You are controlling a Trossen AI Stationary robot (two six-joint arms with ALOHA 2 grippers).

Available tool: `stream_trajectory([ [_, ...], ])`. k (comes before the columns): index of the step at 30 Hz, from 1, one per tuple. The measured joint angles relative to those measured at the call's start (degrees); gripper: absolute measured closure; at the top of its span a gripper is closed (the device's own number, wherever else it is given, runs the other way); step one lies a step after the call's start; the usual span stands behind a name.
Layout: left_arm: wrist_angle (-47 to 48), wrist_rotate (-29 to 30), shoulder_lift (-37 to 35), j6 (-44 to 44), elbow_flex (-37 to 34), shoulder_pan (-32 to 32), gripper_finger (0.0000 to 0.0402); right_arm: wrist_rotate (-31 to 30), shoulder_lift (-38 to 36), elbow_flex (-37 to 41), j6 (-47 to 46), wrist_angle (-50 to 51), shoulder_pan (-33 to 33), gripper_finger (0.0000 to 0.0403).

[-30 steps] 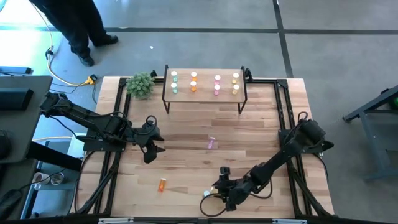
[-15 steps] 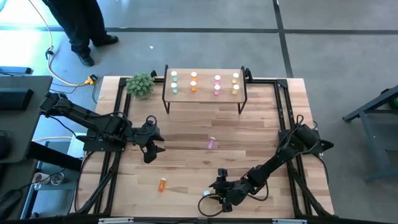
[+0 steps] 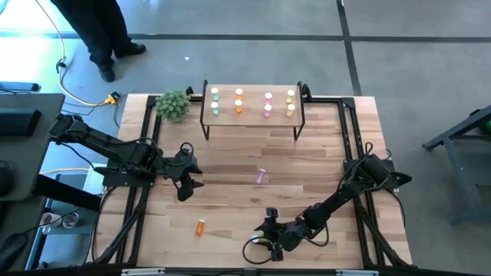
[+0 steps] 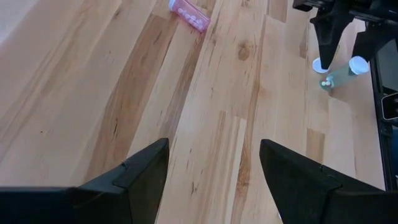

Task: Pick and place medicine bottles onto shelf by color
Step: Put the blue pill bottle on the shelf aligned with the blue pill bottle

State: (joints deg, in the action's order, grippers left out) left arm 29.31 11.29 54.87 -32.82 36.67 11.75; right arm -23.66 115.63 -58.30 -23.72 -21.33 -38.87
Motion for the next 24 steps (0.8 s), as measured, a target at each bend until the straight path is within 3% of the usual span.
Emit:
stream_trajectory([
  [24,-0.01,-0.04,0.00,0.00,0.00,0.00,0.0161,0.35,0.21,-0.02,0.67,-2.82,0.00,0.0203],
])
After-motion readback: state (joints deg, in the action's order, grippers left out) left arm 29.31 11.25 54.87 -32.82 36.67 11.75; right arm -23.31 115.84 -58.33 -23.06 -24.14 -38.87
